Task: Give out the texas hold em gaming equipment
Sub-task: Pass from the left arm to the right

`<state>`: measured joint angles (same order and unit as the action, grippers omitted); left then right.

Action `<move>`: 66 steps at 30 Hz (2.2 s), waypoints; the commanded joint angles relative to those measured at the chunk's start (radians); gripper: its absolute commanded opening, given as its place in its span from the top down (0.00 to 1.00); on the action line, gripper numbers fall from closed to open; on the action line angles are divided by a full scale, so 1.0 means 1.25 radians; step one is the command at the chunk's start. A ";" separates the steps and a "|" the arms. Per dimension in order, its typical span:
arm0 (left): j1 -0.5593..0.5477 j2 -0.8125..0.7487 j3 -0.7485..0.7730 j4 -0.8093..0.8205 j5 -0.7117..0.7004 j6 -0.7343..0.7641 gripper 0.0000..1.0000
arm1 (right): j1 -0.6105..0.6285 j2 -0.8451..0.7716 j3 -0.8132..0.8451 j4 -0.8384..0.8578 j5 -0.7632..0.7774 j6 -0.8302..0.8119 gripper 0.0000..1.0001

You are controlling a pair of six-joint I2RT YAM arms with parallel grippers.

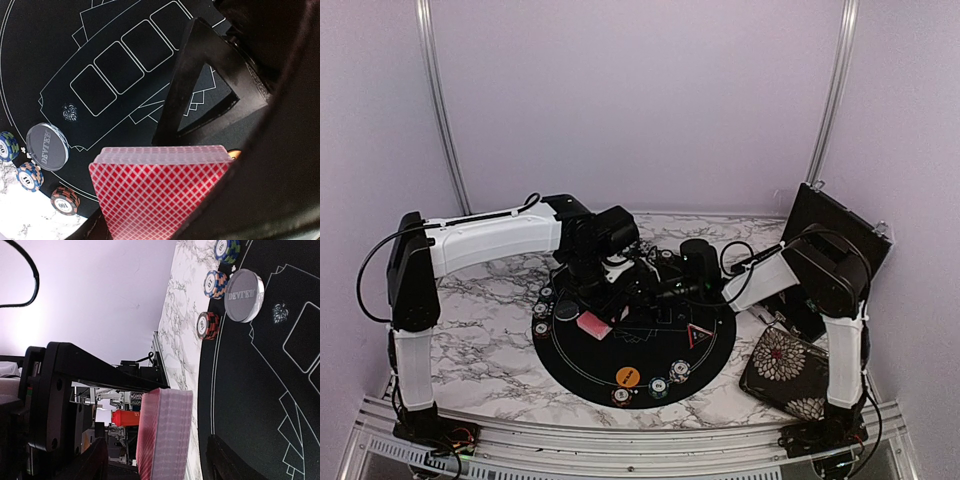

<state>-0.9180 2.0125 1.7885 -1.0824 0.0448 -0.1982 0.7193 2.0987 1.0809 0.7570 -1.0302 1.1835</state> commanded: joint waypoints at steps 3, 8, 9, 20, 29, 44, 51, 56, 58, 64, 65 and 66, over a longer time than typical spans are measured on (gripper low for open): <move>-0.005 0.007 0.030 -0.020 0.006 0.009 0.47 | 0.018 0.021 0.004 0.063 -0.016 0.036 0.39; -0.005 0.009 0.032 -0.020 0.006 0.009 0.47 | 0.021 0.026 -0.001 0.092 -0.018 0.057 0.43; -0.005 0.009 0.032 -0.019 0.006 0.009 0.47 | 0.022 0.027 -0.002 0.099 -0.019 0.063 0.44; -0.007 0.013 0.038 -0.019 0.003 0.008 0.47 | 0.023 0.036 -0.016 0.160 -0.025 0.114 0.56; -0.007 0.012 0.039 -0.019 0.002 0.005 0.47 | 0.023 0.057 -0.028 0.252 -0.028 0.184 0.84; 0.000 -0.014 -0.008 -0.012 -0.018 -0.008 0.10 | 0.022 0.058 -0.033 0.363 -0.012 0.259 1.00; 0.003 -0.012 -0.008 0.000 -0.019 -0.004 0.13 | 0.022 0.058 -0.033 0.373 -0.004 0.273 1.00; 0.000 -0.011 -0.002 0.004 -0.028 0.003 0.19 | 0.023 0.052 -0.030 0.337 0.006 0.258 1.00; 0.000 -0.011 -0.001 0.004 -0.031 0.005 0.21 | 0.023 0.049 -0.030 0.321 0.008 0.248 1.00; -0.003 -0.012 0.004 0.004 -0.032 0.015 0.25 | 0.022 0.044 -0.028 0.296 0.018 0.238 1.00; -0.004 -0.012 0.005 0.004 -0.032 0.018 0.26 | 0.022 0.042 -0.028 0.292 0.020 0.236 1.00; -0.005 -0.012 0.006 0.005 -0.032 0.022 0.27 | 0.023 0.041 -0.029 0.289 0.021 0.234 1.00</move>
<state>-0.9176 2.0205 1.7855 -1.0767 0.0174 -0.1940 0.7380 2.1674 1.0283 1.1191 -1.0187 1.5017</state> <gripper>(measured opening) 0.743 0.156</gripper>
